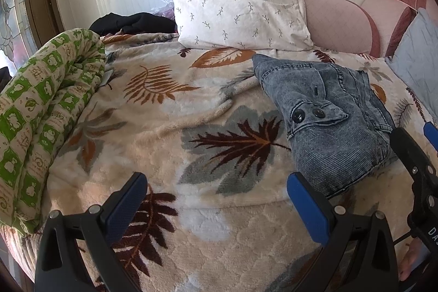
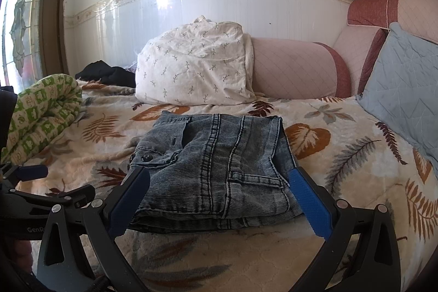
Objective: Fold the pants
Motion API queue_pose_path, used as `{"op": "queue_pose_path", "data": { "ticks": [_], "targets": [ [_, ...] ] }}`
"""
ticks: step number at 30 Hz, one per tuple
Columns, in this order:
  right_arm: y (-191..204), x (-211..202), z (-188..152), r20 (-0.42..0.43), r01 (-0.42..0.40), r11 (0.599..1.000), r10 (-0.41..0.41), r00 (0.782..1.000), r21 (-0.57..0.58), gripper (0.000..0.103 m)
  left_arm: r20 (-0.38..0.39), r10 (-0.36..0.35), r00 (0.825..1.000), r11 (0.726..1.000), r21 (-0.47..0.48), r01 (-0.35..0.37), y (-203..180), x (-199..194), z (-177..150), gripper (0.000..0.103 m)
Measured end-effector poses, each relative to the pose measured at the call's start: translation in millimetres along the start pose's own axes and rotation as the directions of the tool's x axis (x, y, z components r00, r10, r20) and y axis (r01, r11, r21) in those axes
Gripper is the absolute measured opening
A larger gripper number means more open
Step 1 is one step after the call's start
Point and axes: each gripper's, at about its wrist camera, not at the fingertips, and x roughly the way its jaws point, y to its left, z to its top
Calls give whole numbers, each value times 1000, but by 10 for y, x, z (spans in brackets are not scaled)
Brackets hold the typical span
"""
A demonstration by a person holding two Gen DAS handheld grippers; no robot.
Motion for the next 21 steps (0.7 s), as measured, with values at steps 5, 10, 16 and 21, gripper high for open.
{"op": "queue_pose_path", "data": {
  "ticks": [5, 10, 16, 21],
  "targets": [
    [-20, 5, -12, -5, 3, 1000, -3, 1000, 4, 103, -9, -1, 1000, 1000, 4, 1, -10, 23, -17, 103],
    [-33, 12, -20, -14, 3, 1000, -3, 1000, 7, 103, -15, 3, 1000, 1000, 8, -2, -24, 38, -32, 103],
    [-33, 21, -19, -25, 3, 1000, -3, 1000, 15, 103, -29, 4, 1000, 1000, 8, -4, -18, 75, -50, 103],
    [-34, 24, -18, -28, 3, 1000, -2, 1000, 17, 103, -37, 3, 999, 1000, 10, -3, -19, 97, -59, 103]
  ]
}}
